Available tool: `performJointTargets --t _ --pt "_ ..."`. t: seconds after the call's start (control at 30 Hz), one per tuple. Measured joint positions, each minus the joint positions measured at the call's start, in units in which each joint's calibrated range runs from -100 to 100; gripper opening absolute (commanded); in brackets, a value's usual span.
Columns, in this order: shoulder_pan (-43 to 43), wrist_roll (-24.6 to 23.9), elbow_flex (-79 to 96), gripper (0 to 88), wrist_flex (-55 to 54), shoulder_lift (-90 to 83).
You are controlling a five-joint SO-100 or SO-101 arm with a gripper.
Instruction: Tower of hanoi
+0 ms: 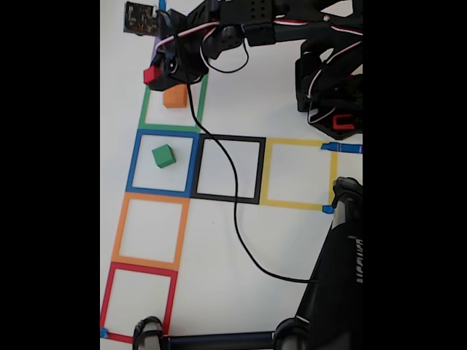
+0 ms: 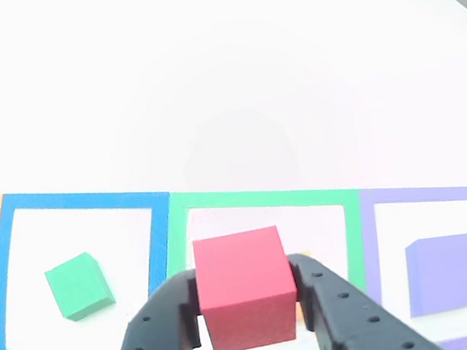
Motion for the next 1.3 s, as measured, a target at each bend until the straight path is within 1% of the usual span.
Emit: performJointTargets --t 0.13,0.17,0.27,0.37,0.43,0.53,0.63,0.73,0.77,0.87,0.97,1.17,1.23,1.3 --pt "4.7 -2.3 -19.0 3.0 18.3 0.8" --pt "4.7 -1.6 -22.9 3.0 21.5 1.2" --pt "8.1 -2.0 -31.6 2.8 28.2 2.4" --pt "9.6 -2.3 -36.5 2.7 31.9 4.3" --pt "11.6 -1.3 -37.2 2.7 33.0 4.8" --pt "16.7 -0.9 -36.6 2.8 33.5 5.4" --pt "20.2 -0.5 -31.6 3.2 32.3 5.5" --pt "25.4 -0.5 -25.4 3.4 28.4 5.6" --pt "26.4 -1.3 -23.3 3.3 26.3 5.8" --pt "29.3 0.0 -15.1 3.2 17.4 6.2" --pt "33.1 -0.2 -6.5 3.0 6.8 8.0" --pt "36.3 0.0 3.0 3.1 -12.4 15.3" --pt "36.5 -0.5 5.5 3.1 -19.1 17.6" --pt "36.0 0.0 7.4 3.2 -25.6 20.4"
